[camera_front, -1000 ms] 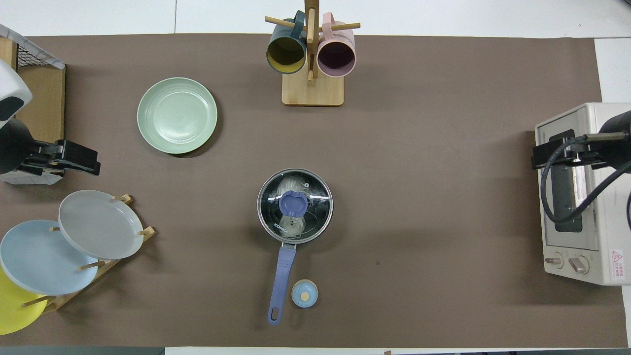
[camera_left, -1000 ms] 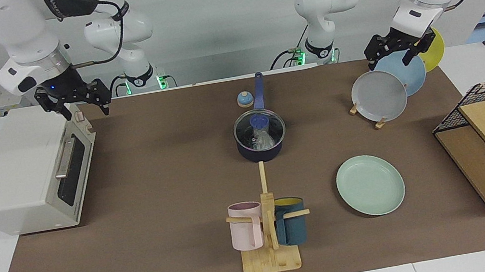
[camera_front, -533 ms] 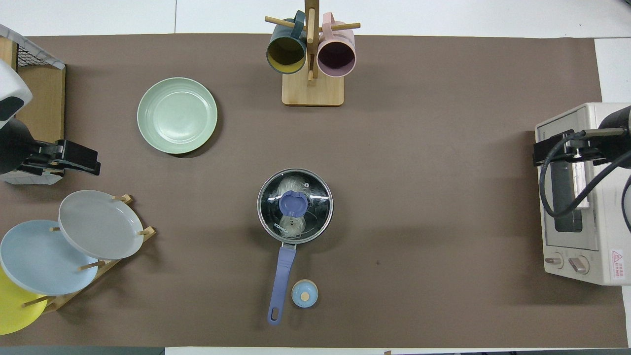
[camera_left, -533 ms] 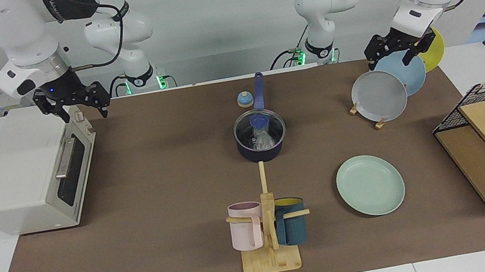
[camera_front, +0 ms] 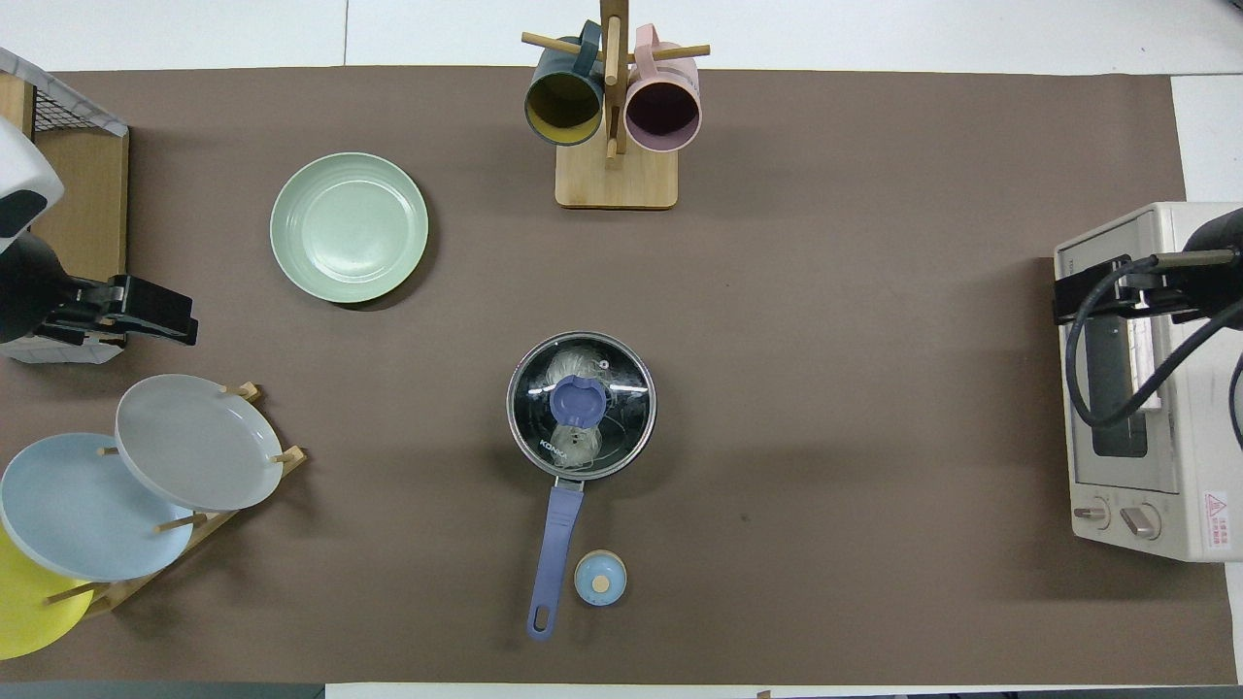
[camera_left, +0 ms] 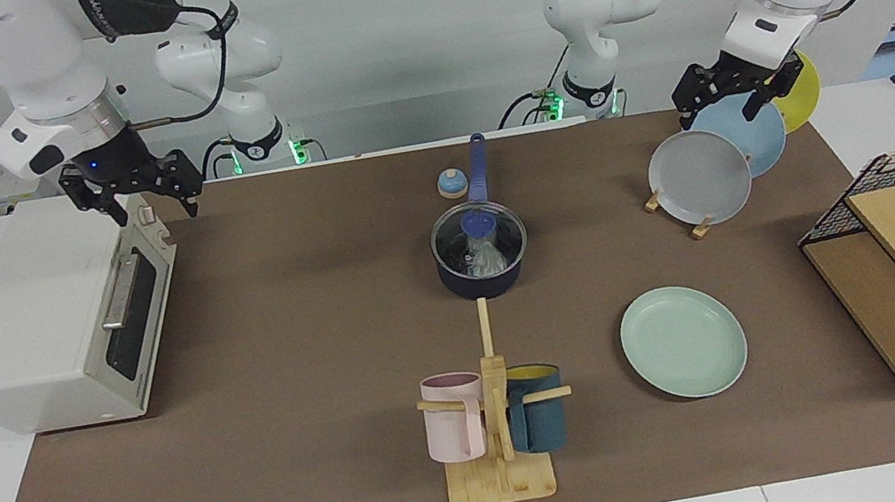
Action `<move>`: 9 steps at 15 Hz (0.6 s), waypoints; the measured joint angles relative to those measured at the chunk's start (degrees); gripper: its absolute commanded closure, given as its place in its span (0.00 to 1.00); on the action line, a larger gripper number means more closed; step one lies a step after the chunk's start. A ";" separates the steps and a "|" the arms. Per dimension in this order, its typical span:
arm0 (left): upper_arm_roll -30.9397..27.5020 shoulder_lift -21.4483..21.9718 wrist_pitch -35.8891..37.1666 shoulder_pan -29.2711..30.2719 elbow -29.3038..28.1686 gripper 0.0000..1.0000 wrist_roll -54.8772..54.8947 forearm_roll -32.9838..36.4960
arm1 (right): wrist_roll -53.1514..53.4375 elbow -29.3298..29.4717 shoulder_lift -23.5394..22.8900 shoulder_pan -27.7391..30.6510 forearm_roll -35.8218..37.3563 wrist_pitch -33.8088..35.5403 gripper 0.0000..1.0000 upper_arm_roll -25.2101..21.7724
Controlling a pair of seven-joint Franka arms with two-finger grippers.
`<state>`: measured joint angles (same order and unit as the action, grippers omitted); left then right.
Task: Transfer vermicelli from plate to pot
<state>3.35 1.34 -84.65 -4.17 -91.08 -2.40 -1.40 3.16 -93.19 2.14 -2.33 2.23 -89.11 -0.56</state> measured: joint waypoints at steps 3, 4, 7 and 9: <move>0.00 0.00 0.00 0.00 0.00 0.00 0.00 0.00 | 0.00 0.28 0.00 0.00 -0.04 0.00 0.00 -0.01; 0.00 0.00 0.00 0.00 0.00 0.00 0.00 0.00 | 0.00 0.42 0.02 0.00 -0.08 0.02 0.00 -0.03; 0.00 0.00 0.00 0.00 0.00 0.00 0.00 0.00 | 0.00 0.78 0.14 0.00 -0.33 0.38 0.00 -0.07; 0.00 0.00 0.00 0.00 0.00 0.00 0.00 0.00 | 0.00 0.96 0.15 -0.10 -1.49 0.39 0.00 0.03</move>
<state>3.35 1.34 -84.65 -4.17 -91.08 -2.40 -1.40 3.16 -92.24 2.29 -2.43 0.74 -88.72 -0.53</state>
